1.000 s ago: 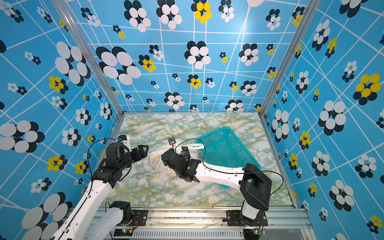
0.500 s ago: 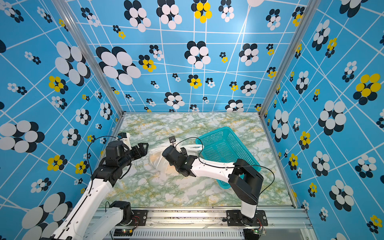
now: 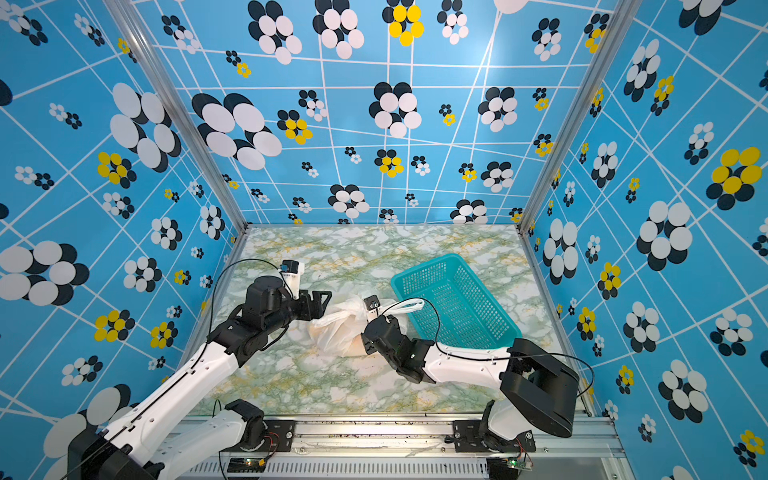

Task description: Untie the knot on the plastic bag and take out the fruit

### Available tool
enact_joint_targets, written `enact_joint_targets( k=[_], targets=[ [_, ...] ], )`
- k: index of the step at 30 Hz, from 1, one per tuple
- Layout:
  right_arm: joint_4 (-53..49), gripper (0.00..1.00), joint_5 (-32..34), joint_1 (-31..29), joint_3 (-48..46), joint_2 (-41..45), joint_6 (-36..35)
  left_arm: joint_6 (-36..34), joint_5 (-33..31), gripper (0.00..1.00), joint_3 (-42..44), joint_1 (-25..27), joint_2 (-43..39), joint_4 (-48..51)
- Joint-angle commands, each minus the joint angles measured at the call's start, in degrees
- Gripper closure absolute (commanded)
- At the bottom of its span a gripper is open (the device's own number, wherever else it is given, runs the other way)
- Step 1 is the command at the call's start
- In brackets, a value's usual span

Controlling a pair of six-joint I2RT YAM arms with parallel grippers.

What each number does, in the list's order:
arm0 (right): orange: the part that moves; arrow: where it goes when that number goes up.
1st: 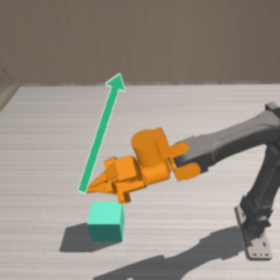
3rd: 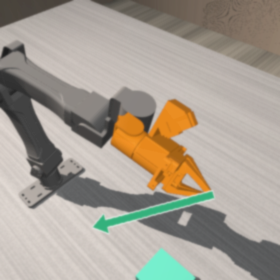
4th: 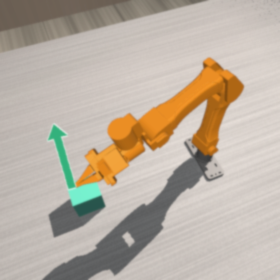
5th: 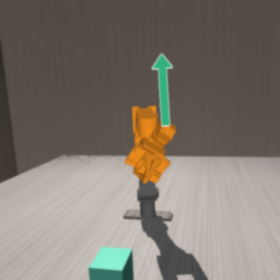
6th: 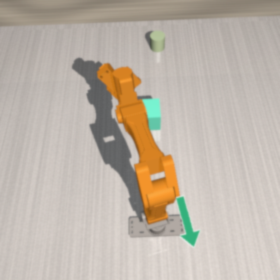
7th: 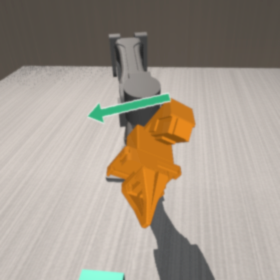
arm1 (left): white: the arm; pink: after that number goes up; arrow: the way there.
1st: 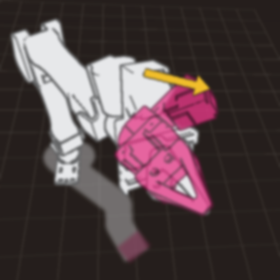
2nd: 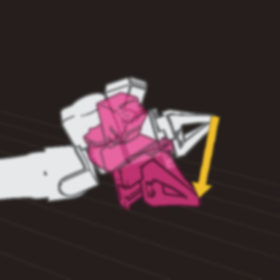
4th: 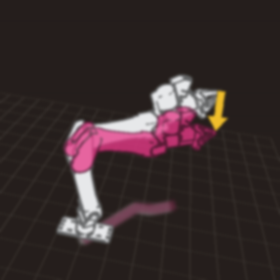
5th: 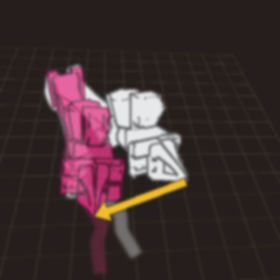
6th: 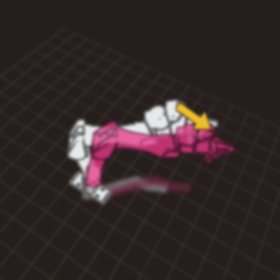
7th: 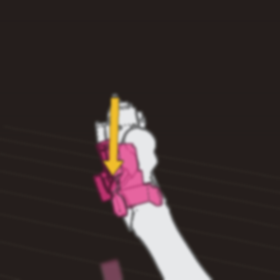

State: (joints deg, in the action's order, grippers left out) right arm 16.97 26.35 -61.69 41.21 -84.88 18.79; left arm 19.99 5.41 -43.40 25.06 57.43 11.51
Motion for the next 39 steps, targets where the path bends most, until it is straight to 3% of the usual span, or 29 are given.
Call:
enact_joint_targets(
  k=[1,4,8,13,20,34,36,37,39],
  targets=[
    [5.3,1.00,-3.8,0.2,-0.9,1.7,-1.8,-0.5,-1.6,0.18,-2.5,3.1,1.0,0.6],
    [5.6,1.00,-5.7,0.1,-0.7,1.6,-2.5,3.3,-2.9,0.22,-3.1,5.4,1.9,0.8],
    [6.2,1.00,-5.7,-0.2,-0.7,1.4,-2.9,13.5,-4.1,0.33,-2.8,7.3,3.1,1.8],
    [6.1,1.00,-5.4,-0.3,0.1,0.7,-3.5,21.4,-9.0,0.29,1.0,12.6,3.8,-5.6],
    [6.8,1.00,-5.4,-1.3,0.3,0.3,-3.8,34.5,-18.5,0.34,-4.0,14.0,9.9,5.9],
    [7.2,1.00,-5.4,-3.0,1.8,-1.5,-4.6,40.3,-15.6,0.29,-3.0,15.6,14.6,-1.2],
    [7.1,1.00,-5.4,-3.3,2.3,-2.0,-4.5,40.2,-15.0,0.33,-3.5,16.0,15.5,-1.9],
    [7.0,1.00,-5.3,-3.4,2.5,-2.3,-4.5,39.8,-15.0,0.40,-4.1,16.0,15.7,-1.5],
    [7.0,1.00,-5.0,-3.6,2.5,-2.4,-4.5,38.5,-15.5,0.65,-5.1,15.9,15.8,-0.3]
  ],
)
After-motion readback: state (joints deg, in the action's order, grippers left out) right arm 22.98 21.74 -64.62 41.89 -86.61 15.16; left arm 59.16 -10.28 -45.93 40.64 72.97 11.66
